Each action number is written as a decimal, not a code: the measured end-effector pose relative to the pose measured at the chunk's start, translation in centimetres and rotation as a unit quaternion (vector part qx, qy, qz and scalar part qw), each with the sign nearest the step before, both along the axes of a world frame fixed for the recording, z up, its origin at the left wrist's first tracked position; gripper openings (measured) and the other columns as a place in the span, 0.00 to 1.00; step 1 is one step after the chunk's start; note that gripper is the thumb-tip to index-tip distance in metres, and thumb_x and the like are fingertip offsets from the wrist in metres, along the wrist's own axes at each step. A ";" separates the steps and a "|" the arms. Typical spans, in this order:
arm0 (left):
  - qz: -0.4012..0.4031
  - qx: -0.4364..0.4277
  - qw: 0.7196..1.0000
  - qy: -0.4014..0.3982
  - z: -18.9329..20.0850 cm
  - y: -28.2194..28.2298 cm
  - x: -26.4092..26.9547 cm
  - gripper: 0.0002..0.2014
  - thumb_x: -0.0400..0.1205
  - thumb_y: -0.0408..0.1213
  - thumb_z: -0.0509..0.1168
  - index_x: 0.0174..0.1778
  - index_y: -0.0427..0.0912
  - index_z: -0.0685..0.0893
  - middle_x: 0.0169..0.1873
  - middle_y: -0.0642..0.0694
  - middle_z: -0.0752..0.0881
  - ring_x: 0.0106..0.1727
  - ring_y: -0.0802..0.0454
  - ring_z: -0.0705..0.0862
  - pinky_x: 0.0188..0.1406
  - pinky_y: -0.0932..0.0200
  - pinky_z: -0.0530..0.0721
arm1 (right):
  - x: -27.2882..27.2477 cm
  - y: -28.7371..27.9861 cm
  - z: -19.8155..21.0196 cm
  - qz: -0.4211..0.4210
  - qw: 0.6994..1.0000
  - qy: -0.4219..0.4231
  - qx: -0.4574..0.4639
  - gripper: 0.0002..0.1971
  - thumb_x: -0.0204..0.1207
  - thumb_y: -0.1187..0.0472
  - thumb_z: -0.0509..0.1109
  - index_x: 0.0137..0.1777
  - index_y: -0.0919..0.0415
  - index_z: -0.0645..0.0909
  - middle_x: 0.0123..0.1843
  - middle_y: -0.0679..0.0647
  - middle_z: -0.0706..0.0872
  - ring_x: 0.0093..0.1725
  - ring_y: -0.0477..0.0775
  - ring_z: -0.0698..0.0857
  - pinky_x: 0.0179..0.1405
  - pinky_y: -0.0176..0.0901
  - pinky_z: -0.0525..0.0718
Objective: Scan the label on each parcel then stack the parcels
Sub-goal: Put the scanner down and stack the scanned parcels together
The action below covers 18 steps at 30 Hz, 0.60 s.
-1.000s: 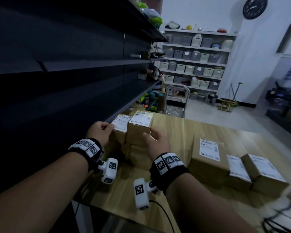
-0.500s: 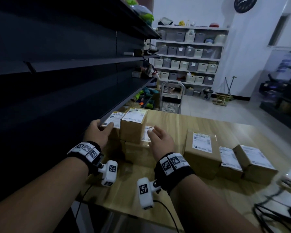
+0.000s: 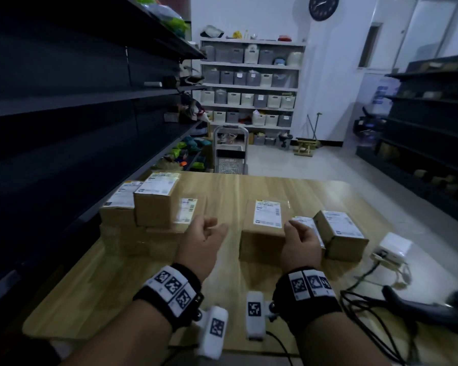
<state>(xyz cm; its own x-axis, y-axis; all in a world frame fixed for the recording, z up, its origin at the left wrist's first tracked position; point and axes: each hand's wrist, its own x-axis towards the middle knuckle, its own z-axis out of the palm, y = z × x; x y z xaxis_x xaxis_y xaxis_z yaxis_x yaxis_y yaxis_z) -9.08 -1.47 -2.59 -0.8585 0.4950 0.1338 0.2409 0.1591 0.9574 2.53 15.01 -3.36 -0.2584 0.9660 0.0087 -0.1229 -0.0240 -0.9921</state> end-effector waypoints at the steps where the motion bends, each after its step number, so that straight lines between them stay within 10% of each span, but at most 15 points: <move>1: -0.011 -0.004 1.000 -0.019 -0.6 1.3 0.3 0.22 0.91 0.55 0.70 0.77 0.47 0.84 0.67 0.48 0.91 0.65 0.53 0.88 0.62 0.55 0.84 | 0.6 0.6 0.1 -0.017 1.000 -0.004 -0.001 0.04 0.85 0.58 0.73 0.57 0.51 0.87 0.59 0.54 0.92 0.55 0.55 0.89 0.63 0.53 0.87; 5: -0.038 -0.038 0.995 -0.082 -1.5 4.7 1.4 0.33 0.93 0.63 0.61 0.89 0.46 0.78 0.80 0.50 0.85 0.79 0.47 0.82 0.76 0.54 0.74 | 1.7 2.1 -0.4 -0.007 0.999 -0.029 -0.023 0.10 0.86 0.57 0.72 0.65 0.54 0.86 0.62 0.56 0.92 0.60 0.61 0.90 0.67 0.60 0.89; 10: -0.065 -0.042 0.993 -0.093 -1.6 5.5 2.2 0.30 0.95 0.65 0.55 0.87 0.52 0.79 0.69 0.57 0.85 0.64 0.59 0.81 0.67 0.63 0.71 | 2.0 2.5 -1.4 0.038 0.997 -0.054 -0.037 0.18 0.88 0.55 0.70 0.76 0.54 0.84 0.67 0.52 0.89 0.64 0.56 0.86 0.67 0.51 0.83; 13: -0.059 -0.041 0.993 -0.096 -1.9 5.4 2.6 0.22 0.94 0.65 0.56 0.76 0.59 0.83 0.57 0.64 0.87 0.51 0.71 0.82 0.43 0.70 0.75 | 1.8 2.6 -1.9 0.060 0.996 -0.055 -0.035 0.19 0.88 0.58 0.70 0.77 0.57 0.85 0.67 0.55 0.89 0.64 0.56 0.84 0.65 0.48 0.80; 18: -0.052 -0.018 0.993 -0.100 -2.0 4.1 3.5 0.17 0.93 0.64 0.59 0.68 0.59 0.86 0.59 0.63 0.90 0.54 0.74 0.82 0.47 0.72 0.76 | 1.4 1.6 -2.9 0.079 0.995 -0.043 -0.049 0.19 0.88 0.59 0.72 0.77 0.59 0.86 0.67 0.55 0.90 0.61 0.53 0.85 0.63 0.45 0.81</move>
